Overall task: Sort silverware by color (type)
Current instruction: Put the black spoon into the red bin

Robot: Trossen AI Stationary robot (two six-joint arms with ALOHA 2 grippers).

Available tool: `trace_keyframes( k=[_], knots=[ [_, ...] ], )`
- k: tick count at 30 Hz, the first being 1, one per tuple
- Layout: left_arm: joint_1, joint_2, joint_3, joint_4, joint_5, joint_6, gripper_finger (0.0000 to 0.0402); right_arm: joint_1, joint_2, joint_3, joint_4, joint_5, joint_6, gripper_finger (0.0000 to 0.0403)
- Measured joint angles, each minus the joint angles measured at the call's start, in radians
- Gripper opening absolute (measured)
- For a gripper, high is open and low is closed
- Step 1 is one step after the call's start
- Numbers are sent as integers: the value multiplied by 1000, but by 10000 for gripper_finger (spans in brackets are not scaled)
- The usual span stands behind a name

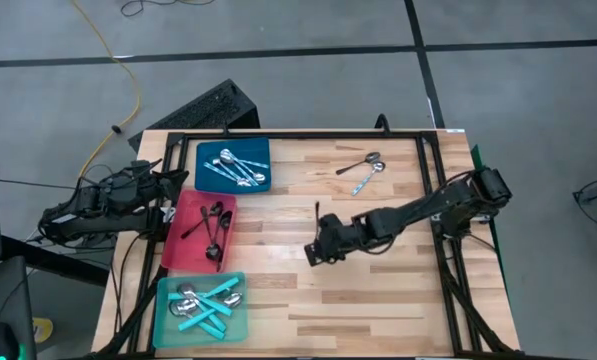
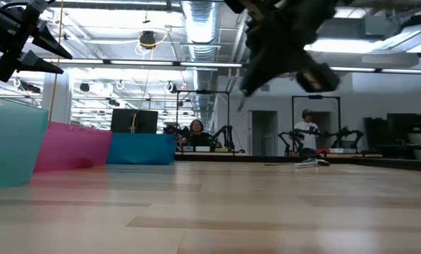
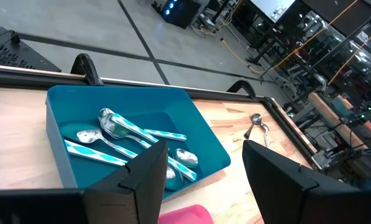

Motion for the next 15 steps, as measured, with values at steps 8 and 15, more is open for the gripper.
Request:
trace_keyframes(
  k=[8, 15],
  knots=[
    [0, 0, 0, 0, -5, 0, 195, -88, 0, 0, 212, 43, -151, 39],
    [0, 0, 0, 0, -7, 0, 195, -144, 0, 0, 388, 48, -273, 39]
  ],
)
